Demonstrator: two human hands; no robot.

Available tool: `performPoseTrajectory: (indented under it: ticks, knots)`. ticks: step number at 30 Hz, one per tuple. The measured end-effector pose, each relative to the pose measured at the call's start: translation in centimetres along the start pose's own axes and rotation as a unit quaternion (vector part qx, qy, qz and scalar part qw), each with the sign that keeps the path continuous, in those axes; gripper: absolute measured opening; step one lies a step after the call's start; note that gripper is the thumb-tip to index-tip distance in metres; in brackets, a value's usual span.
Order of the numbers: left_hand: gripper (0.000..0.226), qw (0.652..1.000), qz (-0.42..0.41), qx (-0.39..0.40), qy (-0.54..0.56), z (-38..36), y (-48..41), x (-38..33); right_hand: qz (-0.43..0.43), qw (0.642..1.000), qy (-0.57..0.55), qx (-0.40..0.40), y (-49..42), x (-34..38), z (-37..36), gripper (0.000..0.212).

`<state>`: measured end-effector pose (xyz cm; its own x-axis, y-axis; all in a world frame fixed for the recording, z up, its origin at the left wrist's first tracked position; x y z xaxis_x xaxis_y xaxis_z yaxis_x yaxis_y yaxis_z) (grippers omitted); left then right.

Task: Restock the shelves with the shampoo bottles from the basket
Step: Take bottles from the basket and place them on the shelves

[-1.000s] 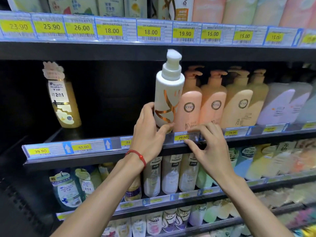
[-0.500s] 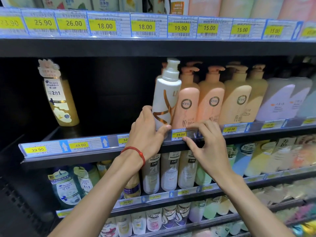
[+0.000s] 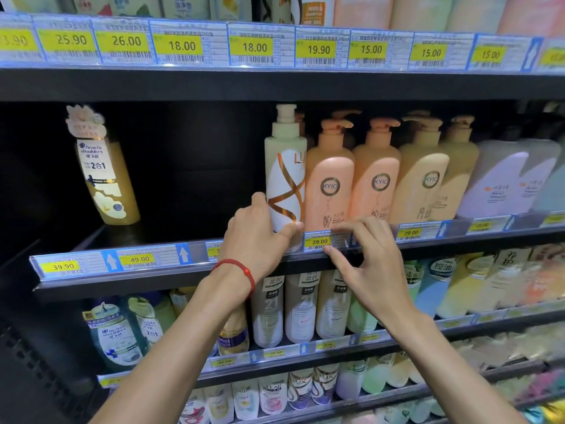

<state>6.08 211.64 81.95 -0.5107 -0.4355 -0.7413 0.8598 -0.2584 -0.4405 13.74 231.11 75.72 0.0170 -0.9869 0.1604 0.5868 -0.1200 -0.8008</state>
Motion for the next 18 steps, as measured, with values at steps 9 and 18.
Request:
performPoseTrajectory:
  ticks: [9, 18]
  knots:
    - [0.075, 0.987, -0.004, -0.018, -0.161, -0.2, 2.0, -0.5, 0.060, 0.998, 0.010, 0.033, 0.2, -0.7, 0.9, 0.042]
    - [0.064, 0.957, -0.097, -0.067, -0.265, -1.5, 9.3, -1.8, 0.113, 0.988, 0.057, 0.090, 1.3, -1.3, 3.5, 0.054]
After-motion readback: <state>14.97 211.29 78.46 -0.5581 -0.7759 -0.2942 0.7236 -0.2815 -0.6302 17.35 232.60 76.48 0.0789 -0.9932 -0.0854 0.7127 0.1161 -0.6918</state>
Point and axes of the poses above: each hand's wrist, its own y-axis away from the middle knuckle, its own z-axis out of the back of the hand, x = y × z, the point moved 1 cm from there along -y, towards the middle knuckle, and after that the axes turned 15 degrees about y, right-handed, at the moved point
